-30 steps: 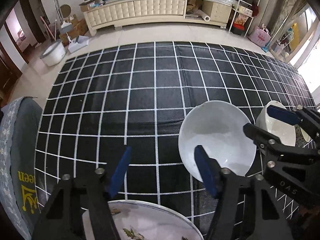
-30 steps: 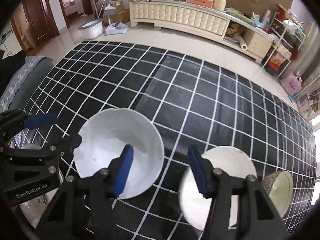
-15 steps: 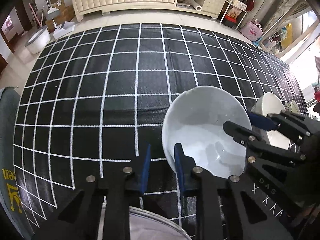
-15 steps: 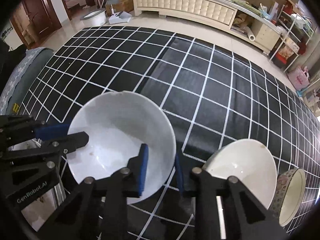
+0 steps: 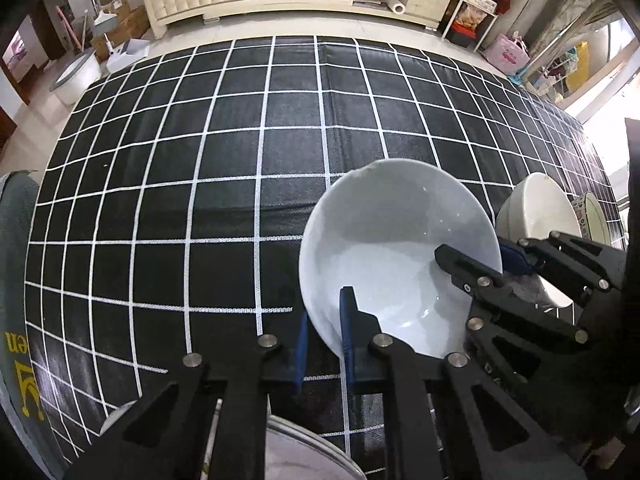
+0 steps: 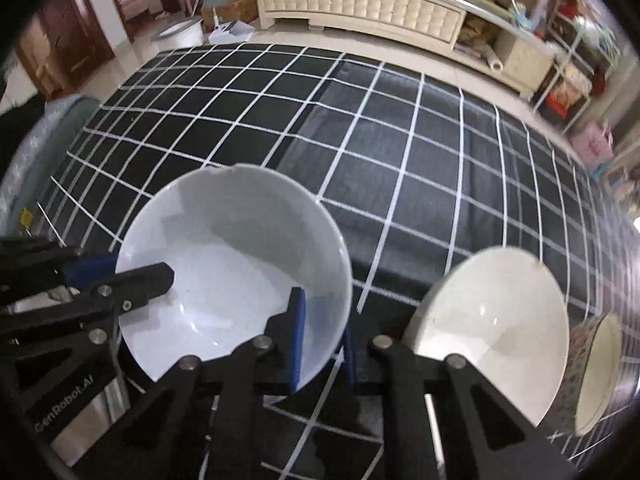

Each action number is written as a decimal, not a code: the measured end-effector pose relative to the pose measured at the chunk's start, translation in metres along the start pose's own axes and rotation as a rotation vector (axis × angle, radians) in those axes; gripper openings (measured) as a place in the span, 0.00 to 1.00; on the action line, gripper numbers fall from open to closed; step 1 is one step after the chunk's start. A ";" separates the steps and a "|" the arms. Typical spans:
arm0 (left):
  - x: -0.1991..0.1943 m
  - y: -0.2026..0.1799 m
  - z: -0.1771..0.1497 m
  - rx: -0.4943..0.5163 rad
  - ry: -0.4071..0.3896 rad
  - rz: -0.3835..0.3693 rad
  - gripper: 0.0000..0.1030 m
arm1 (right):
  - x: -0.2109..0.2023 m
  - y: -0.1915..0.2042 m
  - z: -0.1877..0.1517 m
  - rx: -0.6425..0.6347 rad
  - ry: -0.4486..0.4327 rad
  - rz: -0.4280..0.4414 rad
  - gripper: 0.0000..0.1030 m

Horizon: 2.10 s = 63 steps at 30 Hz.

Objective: Organize plates and bowls
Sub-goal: 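Lift the plain white bowl and carry it toward the plate stack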

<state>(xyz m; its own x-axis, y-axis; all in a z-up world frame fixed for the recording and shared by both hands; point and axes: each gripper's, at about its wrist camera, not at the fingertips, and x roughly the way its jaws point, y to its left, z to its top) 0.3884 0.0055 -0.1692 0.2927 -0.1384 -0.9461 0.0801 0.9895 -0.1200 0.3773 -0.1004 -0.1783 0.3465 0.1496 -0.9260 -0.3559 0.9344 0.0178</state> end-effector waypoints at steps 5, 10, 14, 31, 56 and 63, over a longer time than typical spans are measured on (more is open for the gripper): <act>-0.007 -0.004 -0.002 0.012 0.002 -0.002 0.12 | -0.014 -0.001 -0.009 0.036 -0.018 0.028 0.17; -0.028 -0.016 -0.006 0.045 -0.033 0.036 0.12 | -0.038 -0.001 -0.016 0.062 -0.049 0.047 0.17; -0.051 -0.022 -0.015 0.056 -0.064 0.036 0.12 | -0.062 0.000 -0.022 0.070 -0.083 0.045 0.17; -0.111 -0.059 -0.071 0.114 -0.126 0.012 0.12 | -0.122 -0.003 -0.083 0.125 -0.126 0.019 0.17; -0.064 -0.075 -0.146 0.137 -0.022 -0.021 0.12 | -0.083 -0.006 -0.153 0.206 -0.024 0.054 0.17; -0.054 -0.075 -0.150 0.139 -0.006 -0.012 0.12 | -0.074 -0.007 -0.158 0.216 -0.015 0.063 0.17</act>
<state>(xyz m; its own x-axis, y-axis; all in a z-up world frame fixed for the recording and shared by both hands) 0.2239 -0.0553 -0.1540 0.2967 -0.1513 -0.9429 0.2148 0.9726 -0.0885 0.2171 -0.1688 -0.1692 0.3428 0.2136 -0.9148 -0.1841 0.9702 0.1576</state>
